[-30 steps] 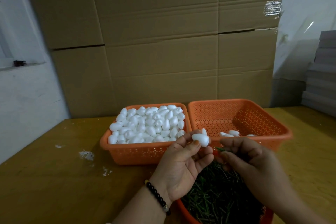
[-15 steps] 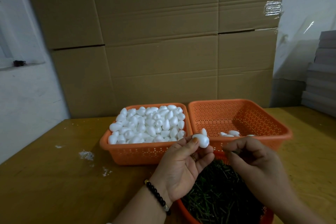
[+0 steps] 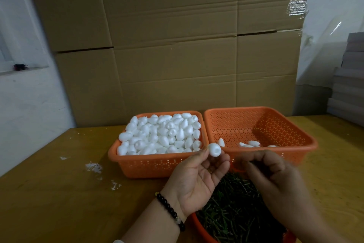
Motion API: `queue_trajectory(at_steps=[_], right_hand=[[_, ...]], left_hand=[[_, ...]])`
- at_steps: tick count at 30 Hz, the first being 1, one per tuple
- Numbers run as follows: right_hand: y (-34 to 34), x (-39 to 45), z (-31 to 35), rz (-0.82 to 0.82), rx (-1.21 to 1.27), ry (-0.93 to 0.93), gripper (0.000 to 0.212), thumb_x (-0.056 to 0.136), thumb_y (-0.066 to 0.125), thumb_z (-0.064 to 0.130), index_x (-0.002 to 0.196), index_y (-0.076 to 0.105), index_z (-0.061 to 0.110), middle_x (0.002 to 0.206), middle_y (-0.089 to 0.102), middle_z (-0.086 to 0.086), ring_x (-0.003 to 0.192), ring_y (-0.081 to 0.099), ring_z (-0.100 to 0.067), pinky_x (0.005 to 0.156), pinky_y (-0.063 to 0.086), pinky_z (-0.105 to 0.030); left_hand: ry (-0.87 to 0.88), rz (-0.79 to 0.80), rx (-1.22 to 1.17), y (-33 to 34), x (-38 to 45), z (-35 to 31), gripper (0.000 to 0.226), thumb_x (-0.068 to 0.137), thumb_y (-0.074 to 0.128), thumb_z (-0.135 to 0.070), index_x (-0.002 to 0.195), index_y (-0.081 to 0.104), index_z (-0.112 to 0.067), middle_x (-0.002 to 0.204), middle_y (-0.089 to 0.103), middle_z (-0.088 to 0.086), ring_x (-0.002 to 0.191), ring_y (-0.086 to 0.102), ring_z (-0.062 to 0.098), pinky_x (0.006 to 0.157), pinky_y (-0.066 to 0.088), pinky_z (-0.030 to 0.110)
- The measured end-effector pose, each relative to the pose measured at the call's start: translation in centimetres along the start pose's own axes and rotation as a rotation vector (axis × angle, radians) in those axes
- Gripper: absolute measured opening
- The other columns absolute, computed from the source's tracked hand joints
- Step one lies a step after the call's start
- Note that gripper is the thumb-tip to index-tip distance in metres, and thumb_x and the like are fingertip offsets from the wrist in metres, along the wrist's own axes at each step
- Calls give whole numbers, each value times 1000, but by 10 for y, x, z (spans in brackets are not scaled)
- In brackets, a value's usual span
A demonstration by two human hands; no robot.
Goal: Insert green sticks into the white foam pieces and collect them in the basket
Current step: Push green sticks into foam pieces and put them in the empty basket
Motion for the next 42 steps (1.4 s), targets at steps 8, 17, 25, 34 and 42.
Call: queue_trajectory(at_steps=[8, 17, 25, 34, 42], right_hand=[[2, 1, 3, 28, -66, -1, 39, 71, 62, 42, 109, 54, 36, 80, 65, 1, 64, 63, -13, 61, 55, -36], [1, -1, 13, 0, -135, -93, 19, 78, 73, 14, 88, 71, 31, 89, 70, 17, 81, 65, 4, 70, 46, -7], [-3, -1, 10, -46, -141, -98, 28, 72, 78, 1, 89, 75, 22, 88, 72, 17, 86, 64, 11, 76, 47, -6], [-2, -2, 17, -69, -197, -148, 25, 69, 80, 1, 85, 76, 20, 90, 71, 16, 89, 61, 14, 75, 48, -6], [-2, -3, 22, -83, -259, -188, 26, 68, 80, -1, 83, 76, 20, 87, 71, 14, 87, 62, 10, 73, 46, -3]], left_hand=[[-51, -28, -21, -3, 1, 5, 34, 78, 65, -13, 106, 62, 6, 88, 67, 20, 76, 70, 26, 65, 60, 33], [-9, -34, 75, -3, 3, 6, 17, 78, 67, -11, 89, 75, -1, 87, 68, 15, 74, 69, 20, 65, 60, 31], [30, 11, 111, 3, 2, 2, 18, 77, 68, -8, 93, 73, -2, 90, 69, 16, 76, 69, 21, 64, 59, 31], [43, 31, 162, 4, 1, 2, 12, 78, 67, -10, 85, 76, -5, 89, 70, 13, 76, 70, 19, 65, 58, 29], [28, 50, 232, 4, 2, 6, 33, 79, 68, -10, 110, 61, -1, 95, 69, 12, 82, 68, 17, 68, 57, 29]])
Point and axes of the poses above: each hand's wrist, its own x-axis towards the middle knuckle, its own y-axis out of the palm, z = x × y, the point moved 10 cm from there along x, towards the middle knuckle
